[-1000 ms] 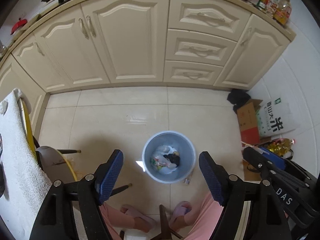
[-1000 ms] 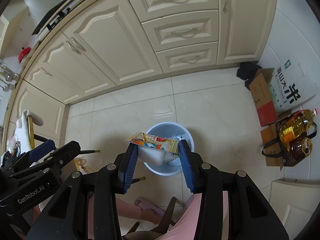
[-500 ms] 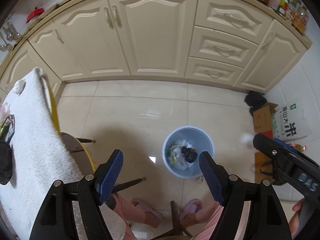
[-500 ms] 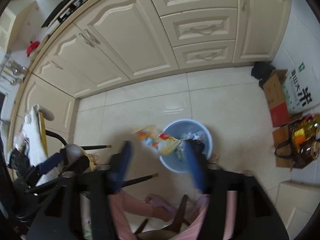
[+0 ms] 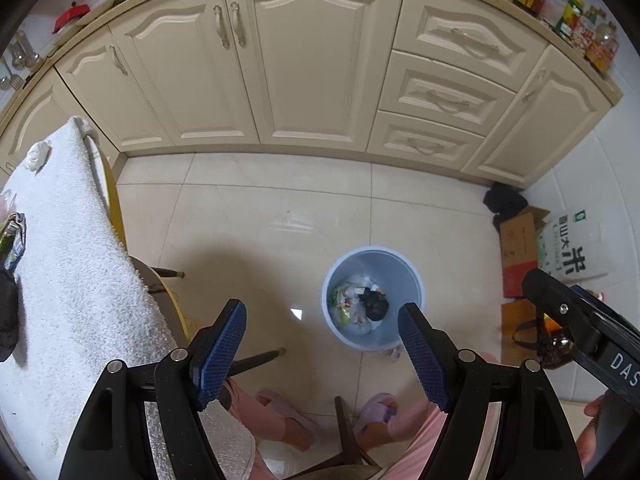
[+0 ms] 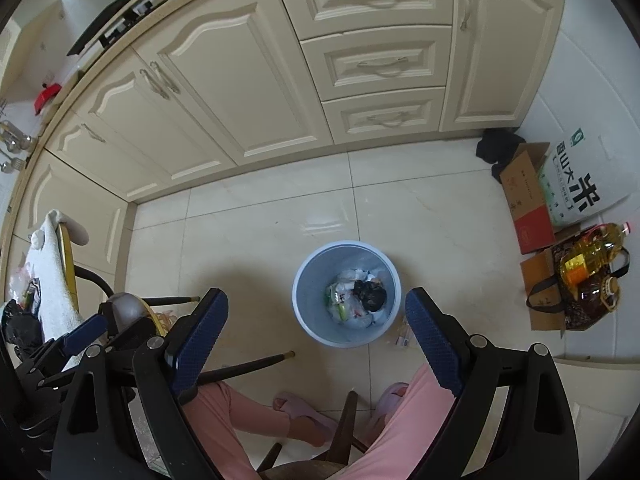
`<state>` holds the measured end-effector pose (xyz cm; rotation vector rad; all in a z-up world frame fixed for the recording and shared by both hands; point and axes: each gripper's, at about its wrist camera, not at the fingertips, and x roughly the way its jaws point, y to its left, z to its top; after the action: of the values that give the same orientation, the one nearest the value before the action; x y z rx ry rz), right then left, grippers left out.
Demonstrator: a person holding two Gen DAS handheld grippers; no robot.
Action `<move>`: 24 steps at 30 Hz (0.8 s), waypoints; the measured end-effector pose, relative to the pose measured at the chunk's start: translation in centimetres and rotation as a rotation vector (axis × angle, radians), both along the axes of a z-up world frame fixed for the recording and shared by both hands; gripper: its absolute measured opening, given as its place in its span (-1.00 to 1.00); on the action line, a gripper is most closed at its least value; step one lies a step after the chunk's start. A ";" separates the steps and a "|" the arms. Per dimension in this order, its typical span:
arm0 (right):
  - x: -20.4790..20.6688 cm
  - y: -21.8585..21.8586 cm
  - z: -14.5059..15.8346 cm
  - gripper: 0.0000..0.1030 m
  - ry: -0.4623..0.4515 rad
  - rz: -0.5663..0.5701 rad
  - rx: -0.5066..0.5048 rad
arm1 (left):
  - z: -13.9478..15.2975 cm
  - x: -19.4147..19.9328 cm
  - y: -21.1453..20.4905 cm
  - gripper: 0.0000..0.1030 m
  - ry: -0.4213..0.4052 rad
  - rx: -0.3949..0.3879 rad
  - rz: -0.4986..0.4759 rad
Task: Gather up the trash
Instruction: 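Open both grippers over the blue bin to drop the items, then move both tools back over the table toward the black bag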
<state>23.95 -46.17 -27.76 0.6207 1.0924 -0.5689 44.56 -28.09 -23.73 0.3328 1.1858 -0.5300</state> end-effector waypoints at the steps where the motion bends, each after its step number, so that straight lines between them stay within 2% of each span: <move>1: 0.0 0.1 0.1 0.78 0.000 0.002 -0.003 | 0.1 0.0 0.2 0.44 0.000 -0.002 0.000; 12: -0.1 2.0 3.2 0.78 -0.027 0.028 -0.063 | 2.6 -1.7 2.9 0.44 -0.045 -0.024 0.052; 24: 0.4 8.2 7.2 0.83 -0.093 0.126 -0.177 | 7.3 -5.7 11.1 0.45 -0.100 -0.118 0.151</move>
<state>24.37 -37.98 -20.53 0.4173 0.9741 -0.5158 38.85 -17.01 -16.45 0.1657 1.0681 -0.4441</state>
